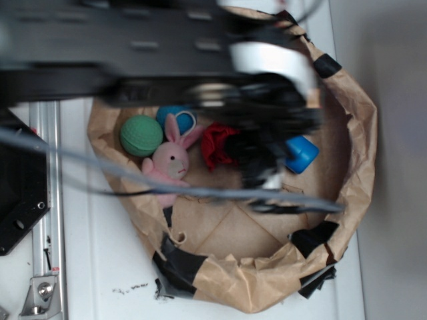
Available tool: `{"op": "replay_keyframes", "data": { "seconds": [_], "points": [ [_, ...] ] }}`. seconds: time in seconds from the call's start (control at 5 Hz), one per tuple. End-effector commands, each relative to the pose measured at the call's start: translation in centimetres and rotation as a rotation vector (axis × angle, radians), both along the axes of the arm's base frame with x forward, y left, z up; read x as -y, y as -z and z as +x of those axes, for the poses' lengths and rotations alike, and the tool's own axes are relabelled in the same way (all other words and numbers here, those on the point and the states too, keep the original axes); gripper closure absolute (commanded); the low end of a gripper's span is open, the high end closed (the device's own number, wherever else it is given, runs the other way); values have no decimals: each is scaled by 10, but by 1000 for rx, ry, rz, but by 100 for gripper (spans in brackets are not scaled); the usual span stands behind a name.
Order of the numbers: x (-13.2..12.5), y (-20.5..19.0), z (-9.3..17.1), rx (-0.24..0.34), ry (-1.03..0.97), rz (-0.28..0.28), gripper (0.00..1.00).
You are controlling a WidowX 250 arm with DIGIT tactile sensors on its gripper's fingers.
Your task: Grab the blue bottle.
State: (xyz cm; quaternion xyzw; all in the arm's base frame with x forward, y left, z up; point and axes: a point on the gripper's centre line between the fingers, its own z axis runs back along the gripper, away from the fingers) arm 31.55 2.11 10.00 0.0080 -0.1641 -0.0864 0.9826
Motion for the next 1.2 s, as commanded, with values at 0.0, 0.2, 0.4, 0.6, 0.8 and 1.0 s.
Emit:
{"op": "replay_keyframes", "data": {
  "seconds": [0.0,0.2,0.4,0.6,0.8,1.0],
  "points": [
    [31,50,49,-13,260,21,0],
    [51,55,23,-83,453,-58,0],
    [60,33,9,-58,485,-112,0],
    [66,27,4,-62,478,-92,0],
    [69,49,10,-99,456,-11,0],
    [72,68,24,-108,438,24,0]
  ]
}}
